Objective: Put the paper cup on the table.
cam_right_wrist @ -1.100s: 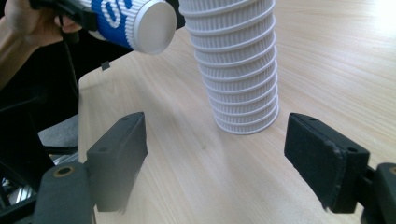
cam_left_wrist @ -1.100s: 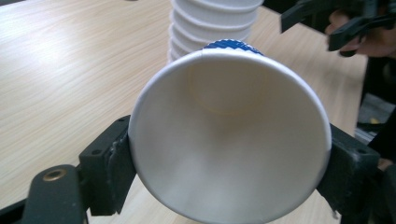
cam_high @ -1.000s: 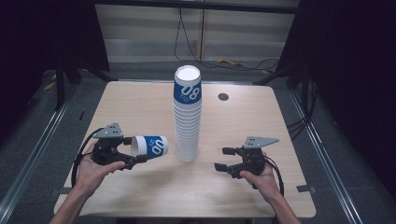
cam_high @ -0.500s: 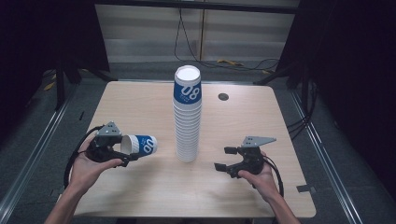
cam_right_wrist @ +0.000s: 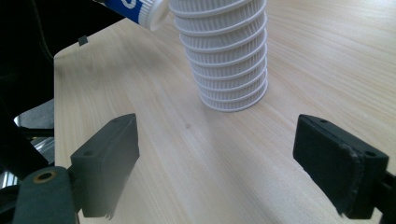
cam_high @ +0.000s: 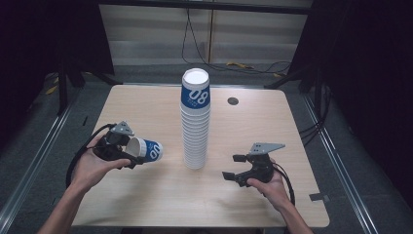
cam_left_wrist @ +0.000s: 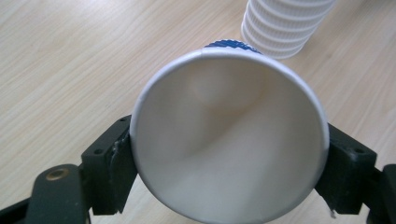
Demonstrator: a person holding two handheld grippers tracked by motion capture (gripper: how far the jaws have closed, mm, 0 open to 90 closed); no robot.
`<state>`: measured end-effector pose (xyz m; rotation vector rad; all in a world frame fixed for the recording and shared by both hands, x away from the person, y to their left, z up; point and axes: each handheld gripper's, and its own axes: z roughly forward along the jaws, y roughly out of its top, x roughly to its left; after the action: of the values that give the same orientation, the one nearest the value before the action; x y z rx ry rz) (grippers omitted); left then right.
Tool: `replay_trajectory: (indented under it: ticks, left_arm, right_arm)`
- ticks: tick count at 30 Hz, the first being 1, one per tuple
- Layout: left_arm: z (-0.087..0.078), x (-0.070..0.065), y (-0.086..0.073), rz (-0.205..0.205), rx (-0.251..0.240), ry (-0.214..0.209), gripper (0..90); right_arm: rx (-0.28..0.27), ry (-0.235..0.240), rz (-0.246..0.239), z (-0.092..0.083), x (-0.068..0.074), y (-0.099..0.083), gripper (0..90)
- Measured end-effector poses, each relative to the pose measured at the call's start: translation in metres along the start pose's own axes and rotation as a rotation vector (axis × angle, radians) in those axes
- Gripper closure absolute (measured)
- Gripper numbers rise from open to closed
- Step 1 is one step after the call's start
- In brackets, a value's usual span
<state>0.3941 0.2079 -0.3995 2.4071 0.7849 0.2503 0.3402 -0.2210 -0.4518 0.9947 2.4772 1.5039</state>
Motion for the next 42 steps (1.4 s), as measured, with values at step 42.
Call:
replay_trajectory:
  ticks: [42]
  left_arm:
    - [0.045, 0.017, 0.037, 0.042, 0.350, 0.028, 16.0]
  right_arm:
    - [0.019, 0.030, 0.000, 0.004, 0.002, -0.001, 14.7]
